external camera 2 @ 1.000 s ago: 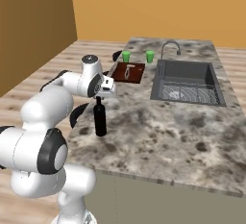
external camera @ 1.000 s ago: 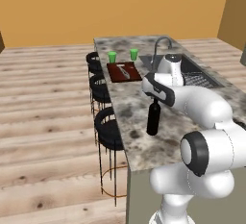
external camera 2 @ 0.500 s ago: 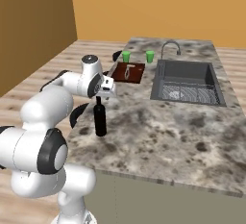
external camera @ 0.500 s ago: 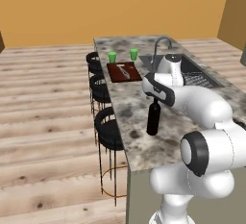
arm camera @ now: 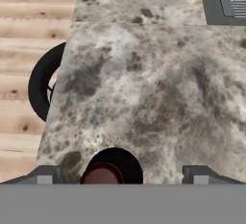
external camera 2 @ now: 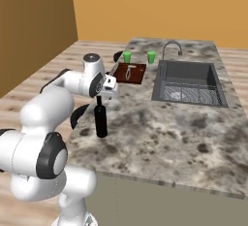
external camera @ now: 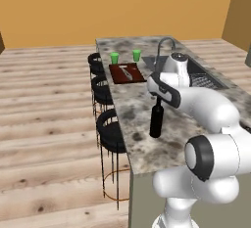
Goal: Place the drinks on the dining counter in a tight cluster.
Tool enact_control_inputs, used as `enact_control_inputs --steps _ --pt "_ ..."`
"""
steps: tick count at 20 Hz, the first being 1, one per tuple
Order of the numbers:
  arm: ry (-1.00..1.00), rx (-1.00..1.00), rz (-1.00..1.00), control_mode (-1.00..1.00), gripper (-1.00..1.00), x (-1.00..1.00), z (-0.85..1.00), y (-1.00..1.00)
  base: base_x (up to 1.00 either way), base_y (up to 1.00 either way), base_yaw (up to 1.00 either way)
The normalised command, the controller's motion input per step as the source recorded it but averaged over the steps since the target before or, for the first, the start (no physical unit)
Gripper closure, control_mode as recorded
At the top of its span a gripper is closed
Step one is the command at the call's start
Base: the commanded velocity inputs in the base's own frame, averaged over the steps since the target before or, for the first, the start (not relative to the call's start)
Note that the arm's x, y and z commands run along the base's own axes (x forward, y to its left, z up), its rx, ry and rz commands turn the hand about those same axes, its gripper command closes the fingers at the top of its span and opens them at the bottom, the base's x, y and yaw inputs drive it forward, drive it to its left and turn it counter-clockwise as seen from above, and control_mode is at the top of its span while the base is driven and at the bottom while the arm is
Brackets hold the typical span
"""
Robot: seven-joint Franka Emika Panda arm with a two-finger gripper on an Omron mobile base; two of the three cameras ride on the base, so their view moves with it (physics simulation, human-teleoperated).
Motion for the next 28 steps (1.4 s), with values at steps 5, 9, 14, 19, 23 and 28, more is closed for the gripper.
enact_control_inputs --steps 5,9,14,19,23,28 --pt "0.00 0.00 -0.05 -1.00 -1.00 -0.20 0.39 -0.23 0.00 0.00 0.00" --pt "0.00 0.00 -0.04 -1.00 -1.00 -0.42 0.43 -0.19 0.00 0.00 0.00" --pt "0.00 0.00 -0.01 -1.00 -1.00 -0.89 0.28 -0.09 0.00 0.00 0.00" --pt "0.00 0.00 0.00 -1.00 -1.00 -1.00 0.01 0.00 0.00 0.00 0.00" --pt "0.00 0.00 0.00 -1.00 -1.00 -1.00 0.00 0.00 0.00 0.00 0.00" --pt "0.00 0.00 0.00 -1.00 -1.00 -1.00 0.00 0.00 0.00 0.00 0.00"
